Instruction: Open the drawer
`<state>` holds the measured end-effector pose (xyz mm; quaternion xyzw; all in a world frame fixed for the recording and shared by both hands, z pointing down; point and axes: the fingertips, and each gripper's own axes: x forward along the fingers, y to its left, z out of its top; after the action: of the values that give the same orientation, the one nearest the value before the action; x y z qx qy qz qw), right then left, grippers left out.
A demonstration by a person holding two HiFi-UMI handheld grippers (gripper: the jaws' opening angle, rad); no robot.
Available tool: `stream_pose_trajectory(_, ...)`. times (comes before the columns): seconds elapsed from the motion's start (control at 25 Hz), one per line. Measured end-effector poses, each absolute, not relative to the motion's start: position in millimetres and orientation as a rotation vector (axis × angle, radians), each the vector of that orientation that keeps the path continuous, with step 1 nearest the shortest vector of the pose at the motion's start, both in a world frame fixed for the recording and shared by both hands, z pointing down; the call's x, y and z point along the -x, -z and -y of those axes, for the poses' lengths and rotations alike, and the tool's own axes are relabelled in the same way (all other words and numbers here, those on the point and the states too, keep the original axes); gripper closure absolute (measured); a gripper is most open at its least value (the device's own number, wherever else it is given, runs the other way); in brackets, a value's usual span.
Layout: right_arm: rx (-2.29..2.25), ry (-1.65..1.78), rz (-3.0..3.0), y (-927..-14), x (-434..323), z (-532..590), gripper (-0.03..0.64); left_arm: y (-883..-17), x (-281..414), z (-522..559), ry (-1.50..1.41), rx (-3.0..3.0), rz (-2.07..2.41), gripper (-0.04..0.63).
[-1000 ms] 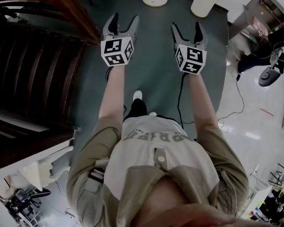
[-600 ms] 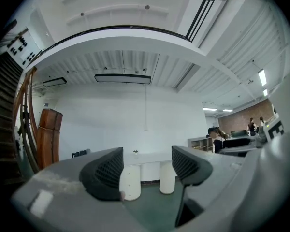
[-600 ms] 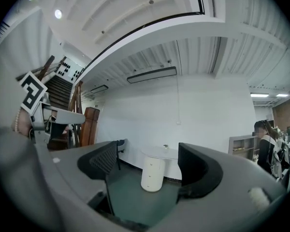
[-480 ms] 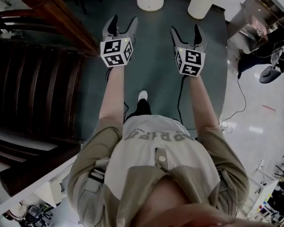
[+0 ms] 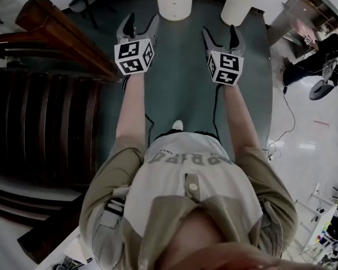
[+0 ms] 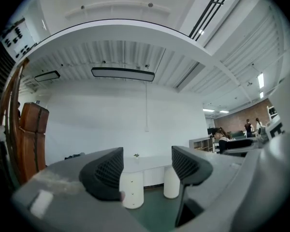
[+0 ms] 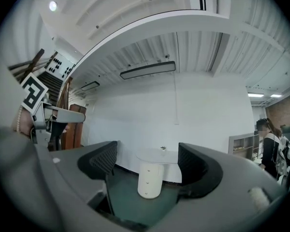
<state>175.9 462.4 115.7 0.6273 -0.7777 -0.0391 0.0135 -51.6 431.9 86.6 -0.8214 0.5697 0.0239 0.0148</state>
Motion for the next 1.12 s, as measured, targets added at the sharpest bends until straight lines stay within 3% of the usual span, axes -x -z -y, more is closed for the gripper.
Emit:
stream_pose_trajectory(0.56, -1.976, 0.016, 2.382, -162, -196, -375, 0.230, -142, 53, -349, 0.021, 2.613, -1.808, 0.284)
stream_pose_trajectory(1.12, -1.888, -0.019, 2.413, -182, -209, -211, 0.230, -148, 39, -188, 0.016, 2.581, -1.852, 0.282)
